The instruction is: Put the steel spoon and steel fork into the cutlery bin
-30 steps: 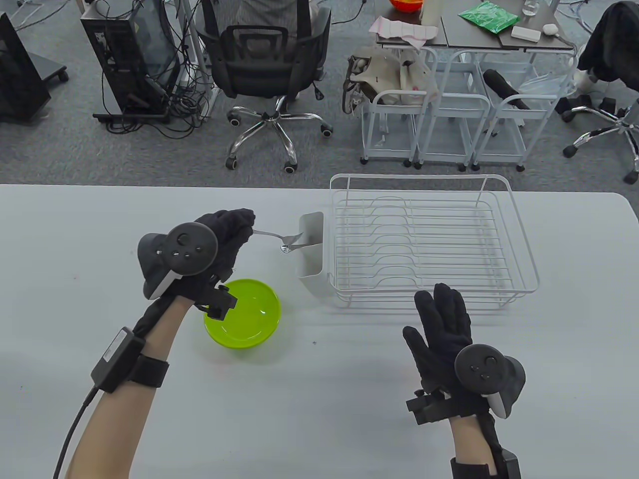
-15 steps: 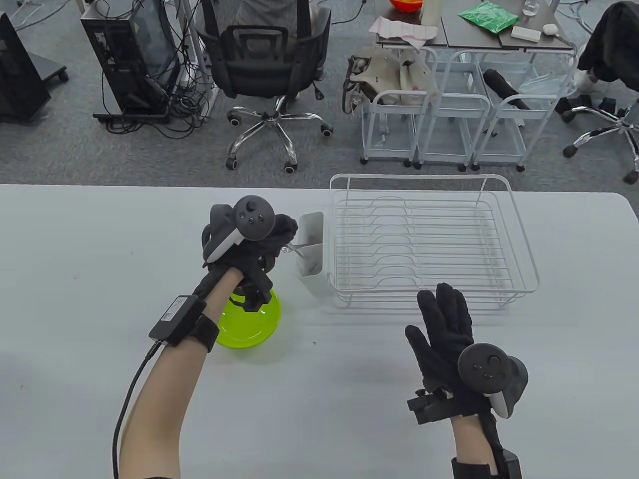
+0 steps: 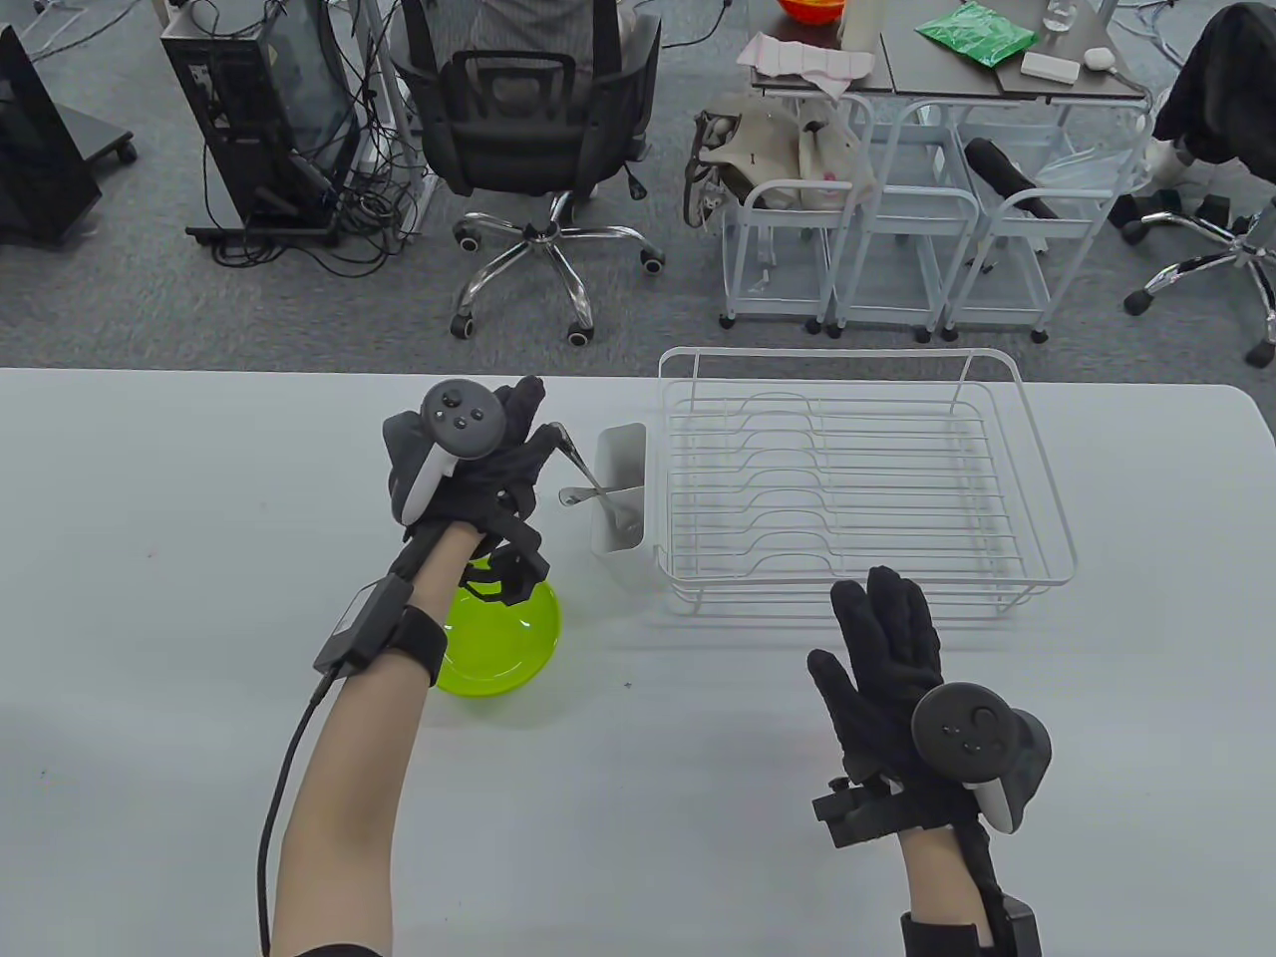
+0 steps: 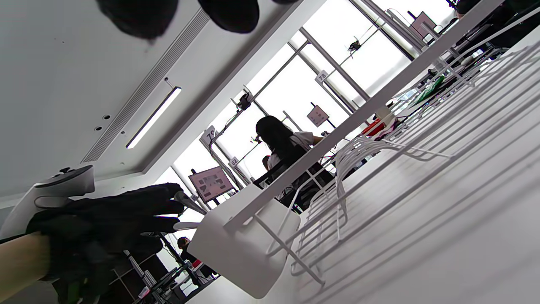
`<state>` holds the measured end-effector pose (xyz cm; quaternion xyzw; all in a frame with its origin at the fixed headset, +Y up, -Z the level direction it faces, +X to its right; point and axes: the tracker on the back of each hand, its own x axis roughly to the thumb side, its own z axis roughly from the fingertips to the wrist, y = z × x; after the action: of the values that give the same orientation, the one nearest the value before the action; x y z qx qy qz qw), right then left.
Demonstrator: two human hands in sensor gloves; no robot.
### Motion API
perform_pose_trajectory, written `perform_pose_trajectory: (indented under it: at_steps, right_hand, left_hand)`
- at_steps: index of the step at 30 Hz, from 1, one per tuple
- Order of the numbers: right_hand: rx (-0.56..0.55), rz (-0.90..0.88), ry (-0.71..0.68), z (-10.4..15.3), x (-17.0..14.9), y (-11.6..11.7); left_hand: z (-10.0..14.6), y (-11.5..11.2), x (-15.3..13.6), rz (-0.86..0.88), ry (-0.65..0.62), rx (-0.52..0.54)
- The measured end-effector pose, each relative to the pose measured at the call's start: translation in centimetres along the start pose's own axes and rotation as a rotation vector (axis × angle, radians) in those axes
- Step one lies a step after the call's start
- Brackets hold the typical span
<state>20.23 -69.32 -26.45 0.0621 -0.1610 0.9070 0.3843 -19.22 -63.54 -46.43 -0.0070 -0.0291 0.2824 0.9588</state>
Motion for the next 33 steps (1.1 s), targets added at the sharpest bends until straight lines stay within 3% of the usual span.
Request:
perform_pose_trajectory:
  at_steps: [9,18,26,33]
  right_hand:
    - [0.049,0.037,-0.005,0.0,0.0,1.2]
    - [0.043,0.077,-0.029,0.1,0.4,1.5]
    - [0.049,0.117,-0.044,0.1,0.5,2.0]
    - [0.053,0.154,-0.053,0.2,0.7,2.1]
  left_hand:
    - [8.7,0.7,-1.8,-0.219,-0.172,0.127]
    - [16.2,0.1,-5.4,-0.296,-0.188,0.220]
    - [18.9,-1.6,-8.0,-0.282,-0.160,0.273]
    - [20.0,-2.1,-9.4,-0.393,-0.168,0.289]
